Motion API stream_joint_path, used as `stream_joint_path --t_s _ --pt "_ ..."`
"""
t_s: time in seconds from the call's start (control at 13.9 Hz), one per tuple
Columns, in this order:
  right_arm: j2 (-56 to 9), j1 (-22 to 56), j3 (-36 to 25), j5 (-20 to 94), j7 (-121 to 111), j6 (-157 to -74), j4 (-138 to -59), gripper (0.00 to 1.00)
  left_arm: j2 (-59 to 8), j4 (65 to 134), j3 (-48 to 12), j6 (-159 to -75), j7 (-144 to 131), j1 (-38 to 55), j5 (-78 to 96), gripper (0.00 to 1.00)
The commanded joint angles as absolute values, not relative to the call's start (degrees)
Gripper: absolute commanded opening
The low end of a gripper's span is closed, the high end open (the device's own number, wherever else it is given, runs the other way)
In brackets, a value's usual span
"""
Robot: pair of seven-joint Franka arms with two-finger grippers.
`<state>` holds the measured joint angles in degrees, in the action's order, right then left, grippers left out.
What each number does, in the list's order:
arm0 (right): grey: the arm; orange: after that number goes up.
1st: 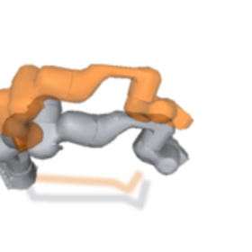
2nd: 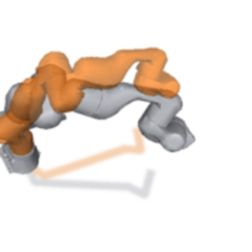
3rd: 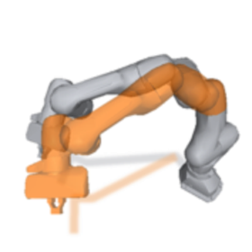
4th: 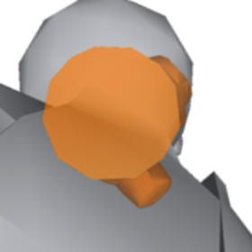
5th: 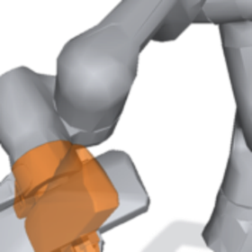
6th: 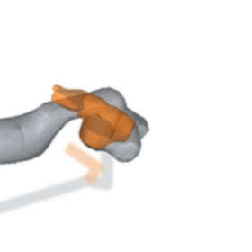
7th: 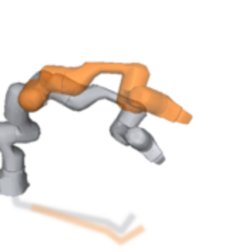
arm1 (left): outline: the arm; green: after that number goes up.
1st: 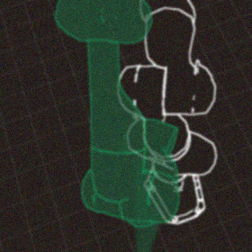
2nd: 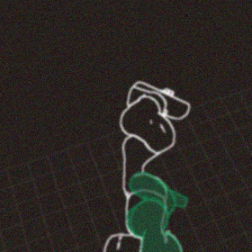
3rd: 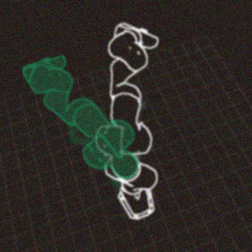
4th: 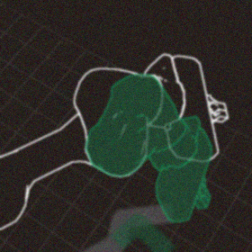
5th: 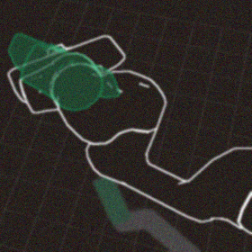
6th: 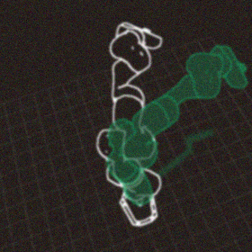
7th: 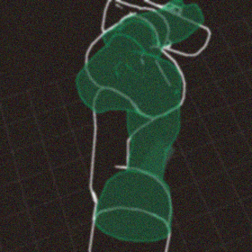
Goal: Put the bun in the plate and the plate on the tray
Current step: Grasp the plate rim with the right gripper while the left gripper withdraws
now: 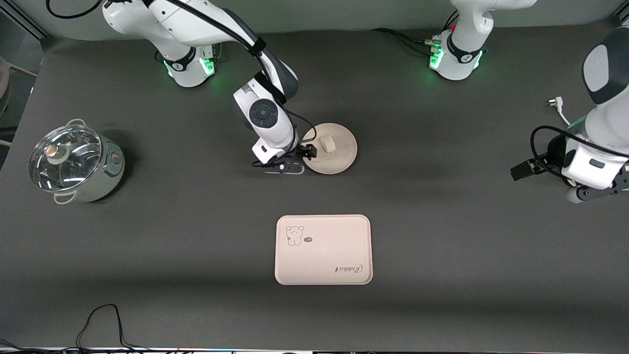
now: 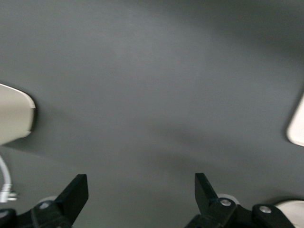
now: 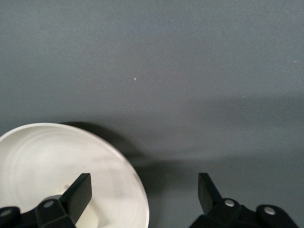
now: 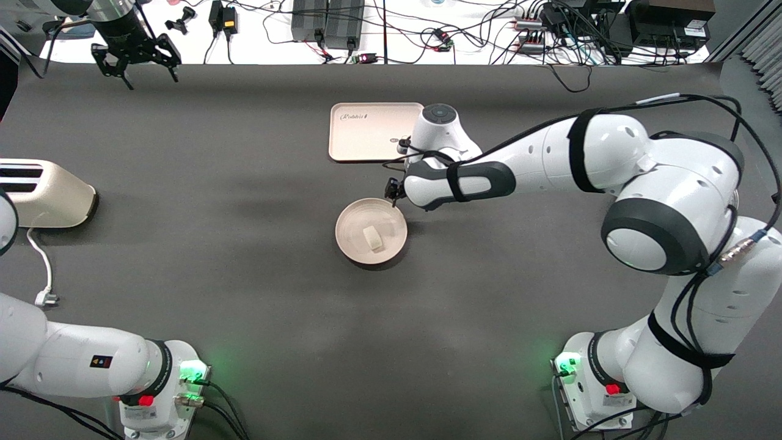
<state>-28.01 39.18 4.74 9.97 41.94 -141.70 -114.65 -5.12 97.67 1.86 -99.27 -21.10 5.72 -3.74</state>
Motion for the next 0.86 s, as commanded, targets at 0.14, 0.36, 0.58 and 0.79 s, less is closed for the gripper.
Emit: stream_joint_path --t_s 0.14,0.36,0.58,0.79 --pt "-30.67 41.30 4.31 9.23 40.96 -144.05 -114.35 0.89 -1.93 100.46 -3.87 -99.14 -20.13 0.35 -6.06 1.00" --pt "-30.76 42.36 4.39 9.32 41.13 -143.88 -114.43 0.73 -1.67 100.20 -2.64 -99.14 -19.08 0.61 -5.45 1.00" --pt "-31.99 42.54 4.39 9.32 41.13 -143.96 -114.43 0.39 -1.93 100.11 1.64 -99.23 -17.23 5.24 -5.27 1.00" --pt "-32.43 42.72 4.39 9.32 41.04 -143.79 -114.35 0.00 -2.20 100.11 5.27 -99.23 -17.23 8.88 -5.27 1.00"
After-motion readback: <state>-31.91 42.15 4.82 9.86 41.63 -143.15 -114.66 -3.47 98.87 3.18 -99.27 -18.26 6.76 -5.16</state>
